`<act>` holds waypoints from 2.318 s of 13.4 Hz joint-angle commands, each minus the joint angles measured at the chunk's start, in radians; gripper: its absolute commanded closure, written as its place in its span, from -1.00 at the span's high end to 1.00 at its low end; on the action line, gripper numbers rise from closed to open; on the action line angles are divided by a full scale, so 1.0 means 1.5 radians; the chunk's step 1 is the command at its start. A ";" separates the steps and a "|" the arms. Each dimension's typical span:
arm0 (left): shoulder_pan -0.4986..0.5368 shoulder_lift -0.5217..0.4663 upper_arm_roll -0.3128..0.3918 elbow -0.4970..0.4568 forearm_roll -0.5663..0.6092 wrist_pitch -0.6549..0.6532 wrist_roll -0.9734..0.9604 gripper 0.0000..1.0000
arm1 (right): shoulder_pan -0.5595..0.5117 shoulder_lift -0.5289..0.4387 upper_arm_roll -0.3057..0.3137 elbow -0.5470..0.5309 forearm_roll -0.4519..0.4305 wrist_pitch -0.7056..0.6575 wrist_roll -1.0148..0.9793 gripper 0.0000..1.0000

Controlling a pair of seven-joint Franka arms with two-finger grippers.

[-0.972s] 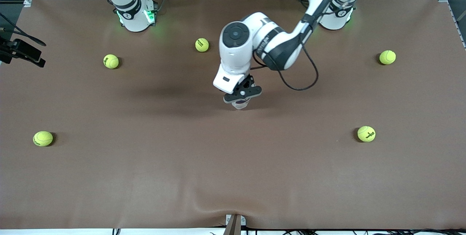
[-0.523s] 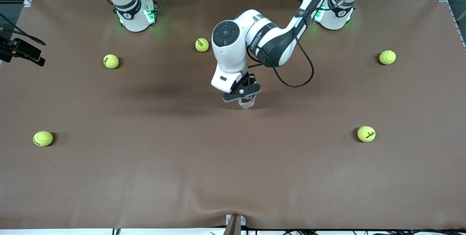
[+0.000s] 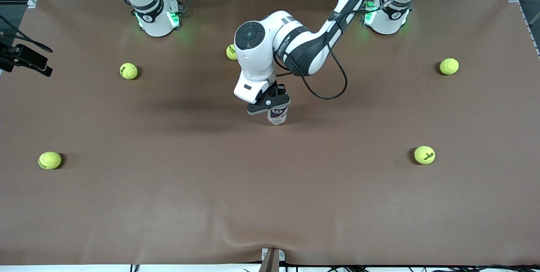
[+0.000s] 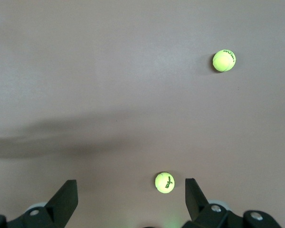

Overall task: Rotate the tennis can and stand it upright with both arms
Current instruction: 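Lower the upright can onto the table with the left gripper, then open the left gripper and lift it off the can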

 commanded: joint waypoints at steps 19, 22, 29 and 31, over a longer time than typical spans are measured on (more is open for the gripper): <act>-0.001 -0.026 0.008 0.018 0.019 -0.013 -0.015 1.00 | -0.023 -0.024 0.012 -0.019 0.001 0.008 0.009 1.00; 0.004 -0.056 0.005 0.018 0.017 -0.040 -0.013 1.00 | -0.021 -0.024 0.012 -0.019 0.001 0.008 0.008 1.00; 0.079 -0.160 0.003 0.018 0.015 -0.122 0.105 1.00 | -0.020 -0.025 0.012 -0.023 0.001 0.008 0.008 1.00; 0.115 -0.198 0.007 0.017 0.019 -0.138 0.126 1.00 | -0.020 -0.025 0.012 -0.023 0.001 0.008 0.008 1.00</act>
